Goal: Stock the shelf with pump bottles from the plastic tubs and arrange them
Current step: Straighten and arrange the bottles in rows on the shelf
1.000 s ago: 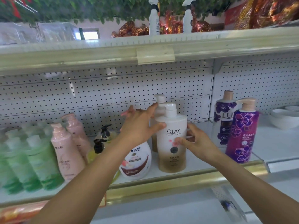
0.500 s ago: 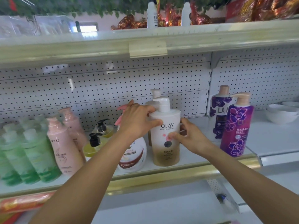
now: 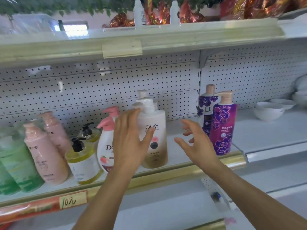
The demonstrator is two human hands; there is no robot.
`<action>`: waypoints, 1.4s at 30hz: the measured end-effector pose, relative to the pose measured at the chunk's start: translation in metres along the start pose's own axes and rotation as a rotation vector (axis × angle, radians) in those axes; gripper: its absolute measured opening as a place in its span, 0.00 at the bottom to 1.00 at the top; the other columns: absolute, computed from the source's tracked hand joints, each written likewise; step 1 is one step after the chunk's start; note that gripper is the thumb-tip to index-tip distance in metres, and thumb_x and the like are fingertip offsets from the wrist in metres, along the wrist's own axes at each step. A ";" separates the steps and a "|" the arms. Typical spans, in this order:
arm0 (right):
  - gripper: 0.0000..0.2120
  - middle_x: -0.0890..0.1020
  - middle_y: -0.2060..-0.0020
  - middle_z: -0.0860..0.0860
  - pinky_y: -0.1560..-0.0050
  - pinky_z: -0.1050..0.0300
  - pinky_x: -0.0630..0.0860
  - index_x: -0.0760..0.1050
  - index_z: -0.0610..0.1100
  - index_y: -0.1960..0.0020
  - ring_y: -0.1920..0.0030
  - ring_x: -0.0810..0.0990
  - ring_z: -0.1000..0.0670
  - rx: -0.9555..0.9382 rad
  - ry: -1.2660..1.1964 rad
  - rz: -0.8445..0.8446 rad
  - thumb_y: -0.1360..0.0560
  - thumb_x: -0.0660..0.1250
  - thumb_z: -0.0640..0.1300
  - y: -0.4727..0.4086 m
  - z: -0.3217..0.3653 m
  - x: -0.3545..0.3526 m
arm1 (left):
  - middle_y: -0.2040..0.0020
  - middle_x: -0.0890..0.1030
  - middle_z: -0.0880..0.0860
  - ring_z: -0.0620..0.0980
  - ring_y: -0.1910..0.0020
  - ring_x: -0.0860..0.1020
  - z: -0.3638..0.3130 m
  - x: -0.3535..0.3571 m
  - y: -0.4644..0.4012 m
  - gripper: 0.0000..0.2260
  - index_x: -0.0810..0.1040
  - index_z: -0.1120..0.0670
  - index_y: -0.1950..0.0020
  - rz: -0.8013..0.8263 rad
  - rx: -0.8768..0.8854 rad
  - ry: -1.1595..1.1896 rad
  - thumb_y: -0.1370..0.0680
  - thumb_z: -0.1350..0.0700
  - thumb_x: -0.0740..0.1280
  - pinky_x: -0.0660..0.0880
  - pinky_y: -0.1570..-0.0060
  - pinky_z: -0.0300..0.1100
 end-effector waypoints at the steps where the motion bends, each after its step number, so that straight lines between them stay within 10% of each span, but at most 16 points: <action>1: 0.29 0.74 0.41 0.57 0.49 0.51 0.78 0.65 0.54 0.29 0.47 0.75 0.58 -0.013 -0.011 -0.069 0.26 0.72 0.49 0.004 -0.006 -0.013 | 0.37 0.73 0.51 0.54 0.37 0.70 -0.011 0.004 0.011 0.23 0.71 0.53 0.32 -0.079 0.031 0.042 0.25 0.46 0.67 0.66 0.37 0.46; 7: 0.32 0.69 0.38 0.51 0.40 0.44 0.74 0.64 0.52 0.31 0.39 0.73 0.50 0.187 -0.032 -0.373 0.30 0.75 0.50 0.002 -0.063 -0.080 | 0.37 0.73 0.46 0.44 0.37 0.70 -0.080 0.050 0.025 0.19 0.73 0.51 0.34 0.115 0.199 0.267 0.24 0.50 0.66 0.69 0.38 0.42; 12: 0.45 0.64 0.28 0.46 0.32 0.39 0.68 0.55 0.45 0.24 0.30 0.67 0.45 0.358 -0.107 -0.215 0.32 0.77 0.50 -0.015 -0.102 -0.089 | 0.33 0.71 0.46 0.42 0.37 0.72 -0.107 0.101 -0.010 0.23 0.68 0.48 0.28 0.432 0.004 0.431 0.22 0.51 0.68 0.70 0.35 0.44; 18: 0.34 0.77 0.38 0.45 0.50 0.57 0.74 0.64 0.44 0.28 0.46 0.77 0.49 0.395 -0.256 -0.095 0.29 0.75 0.40 -0.018 -0.118 -0.087 | 0.37 0.76 0.48 0.48 0.41 0.75 -0.126 0.159 -0.042 0.27 0.68 0.51 0.29 0.639 -0.260 0.657 0.25 0.50 0.73 0.72 0.35 0.49; 33: 0.20 0.80 0.46 0.48 0.56 0.65 0.75 0.72 0.43 0.34 0.45 0.80 0.48 0.329 -0.256 0.034 0.24 0.65 0.32 -0.025 -0.116 -0.087 | 0.41 0.80 0.52 0.51 0.42 0.79 -0.116 0.182 -0.050 0.23 0.67 0.51 0.38 0.615 -0.325 0.660 0.27 0.52 0.74 0.74 0.37 0.55; 42: 0.32 0.72 0.36 0.45 0.44 0.56 0.71 0.63 0.42 0.28 0.38 0.73 0.47 0.410 -0.148 -0.079 0.27 0.73 0.44 -0.062 -0.122 -0.086 | 0.39 0.79 0.49 0.45 0.44 0.78 -0.074 0.148 -0.047 0.26 0.66 0.54 0.29 0.621 -0.325 0.641 0.24 0.53 0.72 0.70 0.57 0.30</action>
Point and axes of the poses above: each hand's wrist, its own y-axis away from the middle knuckle, its own x-axis out of the palm, z = x × y, the point moved 2 cm from there along -y, towards the middle knuckle
